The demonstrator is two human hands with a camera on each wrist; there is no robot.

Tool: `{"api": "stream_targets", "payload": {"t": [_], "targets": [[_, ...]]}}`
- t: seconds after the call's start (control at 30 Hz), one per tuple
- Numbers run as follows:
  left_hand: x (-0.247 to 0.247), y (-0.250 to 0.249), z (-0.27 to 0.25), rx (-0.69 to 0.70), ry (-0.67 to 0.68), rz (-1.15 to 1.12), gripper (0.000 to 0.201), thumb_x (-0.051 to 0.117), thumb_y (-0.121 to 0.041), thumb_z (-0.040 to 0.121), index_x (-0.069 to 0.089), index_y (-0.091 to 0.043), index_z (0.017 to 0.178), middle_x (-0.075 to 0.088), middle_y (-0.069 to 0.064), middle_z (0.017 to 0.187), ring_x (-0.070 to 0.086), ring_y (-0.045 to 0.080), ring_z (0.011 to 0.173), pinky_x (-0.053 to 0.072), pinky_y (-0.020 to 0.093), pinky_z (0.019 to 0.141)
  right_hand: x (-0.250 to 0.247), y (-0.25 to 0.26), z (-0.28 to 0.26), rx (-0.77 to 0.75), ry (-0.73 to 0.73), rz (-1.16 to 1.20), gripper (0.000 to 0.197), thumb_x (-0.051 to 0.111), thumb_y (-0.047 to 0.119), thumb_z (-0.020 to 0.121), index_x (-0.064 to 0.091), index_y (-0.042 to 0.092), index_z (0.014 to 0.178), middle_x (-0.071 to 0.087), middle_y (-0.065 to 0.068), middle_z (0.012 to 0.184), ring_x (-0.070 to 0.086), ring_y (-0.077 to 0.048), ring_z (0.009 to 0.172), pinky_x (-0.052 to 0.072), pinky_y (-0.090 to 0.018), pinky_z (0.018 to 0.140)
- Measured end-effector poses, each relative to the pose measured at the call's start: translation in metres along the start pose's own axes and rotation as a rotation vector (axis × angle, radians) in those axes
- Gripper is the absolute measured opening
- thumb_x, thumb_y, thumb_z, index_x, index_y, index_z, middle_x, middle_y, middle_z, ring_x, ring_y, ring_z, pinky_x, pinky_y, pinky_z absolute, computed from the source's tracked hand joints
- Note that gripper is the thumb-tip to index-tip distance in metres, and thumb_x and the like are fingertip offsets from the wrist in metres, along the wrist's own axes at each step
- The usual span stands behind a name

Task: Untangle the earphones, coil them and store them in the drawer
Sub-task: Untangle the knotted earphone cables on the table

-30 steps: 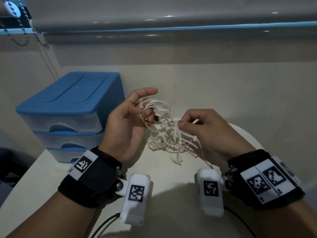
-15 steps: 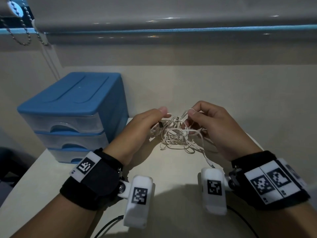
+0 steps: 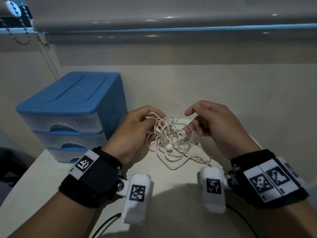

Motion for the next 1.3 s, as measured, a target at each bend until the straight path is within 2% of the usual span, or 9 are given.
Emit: {"api": "stream_targets", "payload": {"t": [0.2, 0.37, 0.47, 0.6, 0.7, 0.8, 0.9, 1.1, 1.3], "targets": [[0.0, 0.0, -0.001, -0.062, -0.027, -0.15, 0.025, 0.042, 0.002, 0.104, 0.066, -0.004, 0.098, 0.063, 0.022, 0.092, 0.053, 0.019, 0.062, 0.038, 0.021, 0.043, -0.02, -0.006, 0.008, -0.047, -0.125, -0.234, 0.023, 0.063, -0.003, 0.087, 0.077, 0.016, 0.086, 0.068, -0.003, 0.073, 0.052, -0.007, 0.054, 0.042, -0.021, 0.057], [-0.001, -0.001, -0.002, -0.102, -0.047, -0.276, 0.025, 0.039, 0.005, 0.103, 0.063, -0.001, 0.102, 0.065, 0.023, 0.093, 0.063, 0.021, 0.063, 0.046, 0.022, 0.041, 0.002, -0.027, 0.0, 0.129, 0.027, -0.086, 0.033, 0.052, -0.02, 0.084, 0.076, 0.002, 0.088, 0.063, -0.018, 0.092, 0.059, -0.015, 0.06, 0.04, -0.038, 0.067], [-0.002, -0.002, -0.002, -0.099, -0.051, -0.318, 0.03, 0.037, 0.006, 0.104, 0.065, -0.004, 0.097, 0.067, 0.019, 0.088, 0.067, 0.024, 0.071, 0.056, 0.028, 0.049, 0.009, -0.026, 0.0, 0.106, 0.151, -0.262, 0.02, 0.067, -0.005, 0.082, 0.079, 0.011, 0.088, 0.069, -0.02, 0.089, 0.049, -0.022, 0.053, 0.04, -0.033, 0.058], [0.001, -0.006, -0.003, -0.078, -0.024, -0.378, 0.028, 0.037, 0.006, 0.103, 0.063, -0.002, 0.101, 0.066, 0.02, 0.089, 0.067, 0.027, 0.078, 0.057, 0.028, 0.052, 0.018, -0.019, -0.005, 0.051, 0.236, -0.321, 0.008, 0.074, 0.009, 0.089, 0.075, 0.009, 0.097, 0.064, -0.005, 0.08, 0.051, -0.005, 0.049, 0.041, -0.014, 0.048], [0.004, -0.007, -0.003, -0.071, 0.015, -0.402, 0.027, 0.037, 0.004, 0.104, 0.063, -0.002, 0.104, 0.064, 0.021, 0.091, 0.068, 0.028, 0.081, 0.058, 0.03, 0.056, 0.026, -0.015, -0.005, -0.025, 0.237, -0.324, 0.01, 0.075, 0.015, 0.091, 0.072, 0.005, 0.09, 0.06, 0.001, 0.069, 0.049, -0.006, 0.051, 0.039, -0.014, 0.05], [0.008, -0.006, -0.004, -0.085, 0.063, -0.376, 0.026, 0.037, -0.001, 0.103, 0.063, -0.002, 0.108, 0.065, 0.018, 0.092, 0.065, 0.026, 0.077, 0.055, 0.035, 0.059, 0.025, -0.016, -0.002, -0.043, 0.216, -0.35, 0.022, 0.072, 0.022, 0.094, 0.07, 0.006, 0.079, 0.06, -0.004, 0.064, 0.051, -0.012, 0.055, 0.042, -0.024, 0.058], [0.01, -0.004, -0.005, -0.105, 0.075, -0.287, 0.027, 0.039, -0.005, 0.099, 0.064, -0.004, 0.109, 0.064, 0.015, 0.093, 0.059, 0.022, 0.074, 0.044, 0.032, 0.058, 0.021, -0.015, -0.001, -0.029, 0.17, -0.257, 0.021, 0.071, 0.016, 0.094, 0.069, 0.005, 0.076, 0.062, -0.008, 0.067, 0.052, -0.019, 0.063, 0.044, -0.031, 0.062], [0.01, -0.002, -0.006, -0.096, 0.065, -0.135, 0.03, 0.053, -0.021, 0.091, 0.067, -0.002, 0.11, 0.061, 0.01, 0.091, 0.057, 0.013, 0.07, 0.047, 0.022, 0.056, 0.02, -0.018, 0.001, 0.02, 0.128, -0.105, 0.023, 0.069, 0.016, 0.095, 0.067, 0.002, 0.077, 0.065, -0.015, 0.072, 0.054, -0.023, 0.062, 0.045, -0.039, 0.066], [0.005, -0.002, -0.004, -0.038, 0.062, 0.157, 0.014, 0.073, -0.004, 0.091, 0.069, -0.006, 0.104, 0.065, 0.003, 0.076, 0.063, 0.019, 0.065, 0.052, 0.031, 0.063, 0.02, -0.011, -0.003, 0.02, 0.128, 0.072, 0.015, 0.06, 0.005, 0.099, 0.066, -0.004, 0.089, 0.064, -0.011, 0.066, 0.057, -0.016, 0.051, 0.049, -0.024, 0.049]]}}
Point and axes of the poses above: each hand's wrist, its own z-axis towards the middle knuckle, its own x-axis out of the palm, y = z × x, the point moved 8 cm from there along z, towards the middle knuckle
